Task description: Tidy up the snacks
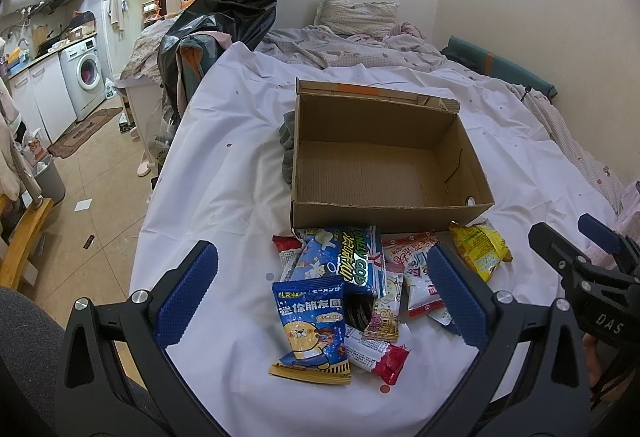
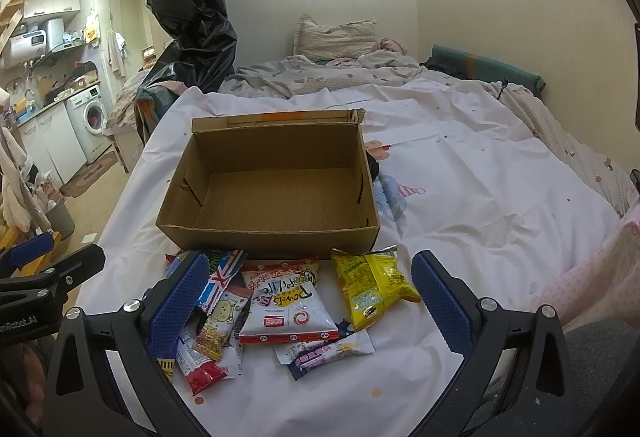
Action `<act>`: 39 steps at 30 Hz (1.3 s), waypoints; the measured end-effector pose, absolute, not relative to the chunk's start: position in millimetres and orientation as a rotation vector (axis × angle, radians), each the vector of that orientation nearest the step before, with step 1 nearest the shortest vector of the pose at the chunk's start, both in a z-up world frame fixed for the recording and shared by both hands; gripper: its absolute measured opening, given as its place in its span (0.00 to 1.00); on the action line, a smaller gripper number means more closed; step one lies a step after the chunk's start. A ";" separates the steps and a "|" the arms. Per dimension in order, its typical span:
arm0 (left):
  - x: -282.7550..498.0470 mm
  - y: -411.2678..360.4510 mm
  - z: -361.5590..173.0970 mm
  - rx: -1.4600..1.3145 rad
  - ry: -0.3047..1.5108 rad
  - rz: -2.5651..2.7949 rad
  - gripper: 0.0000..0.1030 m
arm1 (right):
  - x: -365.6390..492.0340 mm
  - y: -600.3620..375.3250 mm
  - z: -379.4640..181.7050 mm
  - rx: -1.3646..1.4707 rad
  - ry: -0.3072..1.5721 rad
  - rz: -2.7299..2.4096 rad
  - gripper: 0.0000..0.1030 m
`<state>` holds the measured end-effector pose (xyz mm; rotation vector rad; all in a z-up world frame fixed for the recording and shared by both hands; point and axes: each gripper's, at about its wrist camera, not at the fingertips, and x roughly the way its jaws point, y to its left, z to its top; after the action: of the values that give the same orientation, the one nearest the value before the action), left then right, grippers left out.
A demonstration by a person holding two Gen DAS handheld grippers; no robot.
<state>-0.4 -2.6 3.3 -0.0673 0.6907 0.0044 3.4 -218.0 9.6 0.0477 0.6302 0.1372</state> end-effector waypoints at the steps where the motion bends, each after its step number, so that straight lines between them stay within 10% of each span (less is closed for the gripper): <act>1: -0.3 -2.6 3.4 -0.067 0.690 0.006 1.00 | 3.0 -216.9 9.6 0.045 0.629 0.138 1.00; 23: 30.1 5.0 8.4 -0.039 0.770 0.070 1.00 | 36.9 -233.1 13.7 0.086 0.751 0.195 1.00; 39: 95.3 34.3 -66.7 -0.108 1.229 0.095 0.96 | 106.5 -271.4 -54.4 0.243 1.167 0.230 1.00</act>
<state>95.3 34.3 -66.7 -0.1075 1.2291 0.0949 106.5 -271.4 -54.4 0.2434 1.1667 0.2302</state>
